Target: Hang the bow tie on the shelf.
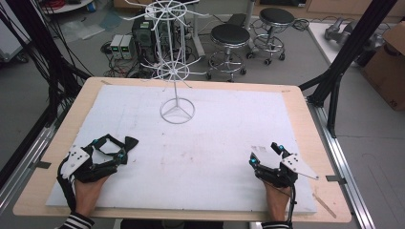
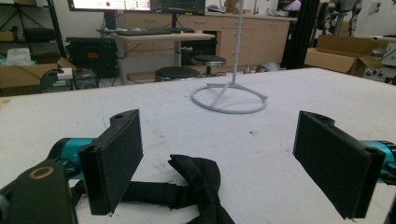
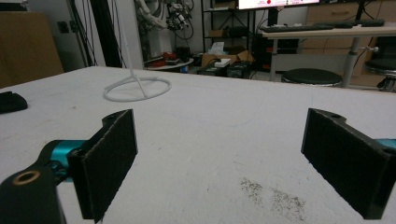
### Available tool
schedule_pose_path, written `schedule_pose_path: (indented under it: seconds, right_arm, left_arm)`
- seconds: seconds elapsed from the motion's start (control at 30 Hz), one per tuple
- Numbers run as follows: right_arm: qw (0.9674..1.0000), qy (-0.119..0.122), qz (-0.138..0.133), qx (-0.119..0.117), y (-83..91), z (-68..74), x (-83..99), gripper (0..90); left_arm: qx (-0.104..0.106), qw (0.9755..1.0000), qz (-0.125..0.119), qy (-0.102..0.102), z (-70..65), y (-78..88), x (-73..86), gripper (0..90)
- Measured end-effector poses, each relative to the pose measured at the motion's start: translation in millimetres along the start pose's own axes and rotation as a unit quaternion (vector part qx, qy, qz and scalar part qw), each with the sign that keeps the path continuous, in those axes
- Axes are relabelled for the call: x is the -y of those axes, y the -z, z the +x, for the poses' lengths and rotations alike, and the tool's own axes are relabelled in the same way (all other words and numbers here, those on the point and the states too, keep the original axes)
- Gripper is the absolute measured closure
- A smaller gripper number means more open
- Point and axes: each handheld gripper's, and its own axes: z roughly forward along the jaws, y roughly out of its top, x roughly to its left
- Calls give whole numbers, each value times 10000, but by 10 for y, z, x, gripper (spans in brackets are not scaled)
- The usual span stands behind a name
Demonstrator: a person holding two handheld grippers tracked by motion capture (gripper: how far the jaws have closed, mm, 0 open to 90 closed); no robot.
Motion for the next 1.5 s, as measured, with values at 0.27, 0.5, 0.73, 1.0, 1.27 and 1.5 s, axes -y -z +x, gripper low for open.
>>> schedule_pose_path:
  seconds: [0.27, 0.5, 0.73, 1.0, 1.27, 1.5]
  right_arm:
    - [10000, 9, 1, -18, 5, 2, 1, 95]
    - [10000, 30, -54, -4, 11, 4, 5, 95]
    - [10000, 0, -46, 12, 9, 3, 4, 96]
    - [10000, -2, -37, 24, 8, 2, 4, 96]
    - [10000, -3, -40, 24, 9, 4, 4, 96]
    - [10000, 21, -53, 27, 9, 5, 5, 96]
  left_arm:
    - [-128, 9999, -87, 45, -4, 12, 6, 163]
    - [-176, 9998, 19, 82, 1, -5, -2, 163]
    - [-165, 9998, 92, 112, 9, -17, -9, 163]
    - [16, 9993, 279, 230, 42, -7, -36, 160]
    - [312, 9960, 736, 398, 57, 23, -309, 176]
    - [525, 9933, 1012, 166, 77, 9, -509, 182]
